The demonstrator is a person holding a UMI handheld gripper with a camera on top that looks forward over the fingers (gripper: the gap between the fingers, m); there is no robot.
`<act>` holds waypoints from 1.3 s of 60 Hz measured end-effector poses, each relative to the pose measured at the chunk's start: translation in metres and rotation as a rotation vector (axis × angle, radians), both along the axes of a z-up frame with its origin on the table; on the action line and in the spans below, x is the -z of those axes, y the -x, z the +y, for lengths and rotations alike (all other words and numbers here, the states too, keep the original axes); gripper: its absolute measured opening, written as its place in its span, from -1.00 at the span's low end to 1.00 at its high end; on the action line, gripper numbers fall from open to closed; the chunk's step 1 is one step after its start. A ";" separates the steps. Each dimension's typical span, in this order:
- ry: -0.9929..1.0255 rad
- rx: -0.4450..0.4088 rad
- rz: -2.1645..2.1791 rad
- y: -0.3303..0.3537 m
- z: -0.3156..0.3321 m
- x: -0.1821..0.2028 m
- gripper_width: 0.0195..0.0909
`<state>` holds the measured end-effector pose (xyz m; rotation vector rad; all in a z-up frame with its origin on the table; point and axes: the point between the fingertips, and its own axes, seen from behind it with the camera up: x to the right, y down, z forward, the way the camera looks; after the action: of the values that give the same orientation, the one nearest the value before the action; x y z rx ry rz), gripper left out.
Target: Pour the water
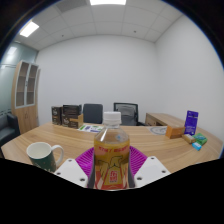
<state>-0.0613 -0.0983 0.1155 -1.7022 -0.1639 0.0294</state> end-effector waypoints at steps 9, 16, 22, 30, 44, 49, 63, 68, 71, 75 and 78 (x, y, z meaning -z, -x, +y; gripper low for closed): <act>0.008 -0.011 0.064 0.002 0.009 0.022 -0.23; -0.016 -0.004 0.060 0.000 0.011 0.023 -0.18; -0.038 -0.006 0.052 0.002 0.011 0.023 -0.10; -0.009 -0.006 0.049 0.001 0.008 0.026 0.21; 0.031 -0.016 0.018 -0.007 -0.035 0.022 0.80; 0.007 -0.041 0.011 -0.005 -0.068 0.012 0.81; -0.011 -0.090 0.056 -0.002 -0.160 0.005 0.82; -0.010 -0.102 0.066 -0.002 -0.178 0.007 0.82; -0.010 -0.113 0.069 0.000 -0.185 0.007 0.82; -0.006 -0.111 0.073 -0.003 -0.190 0.008 0.82; -0.008 -0.115 0.078 -0.003 -0.193 0.008 0.82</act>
<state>-0.0579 -0.2908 0.1075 -1.6795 -0.2032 0.1804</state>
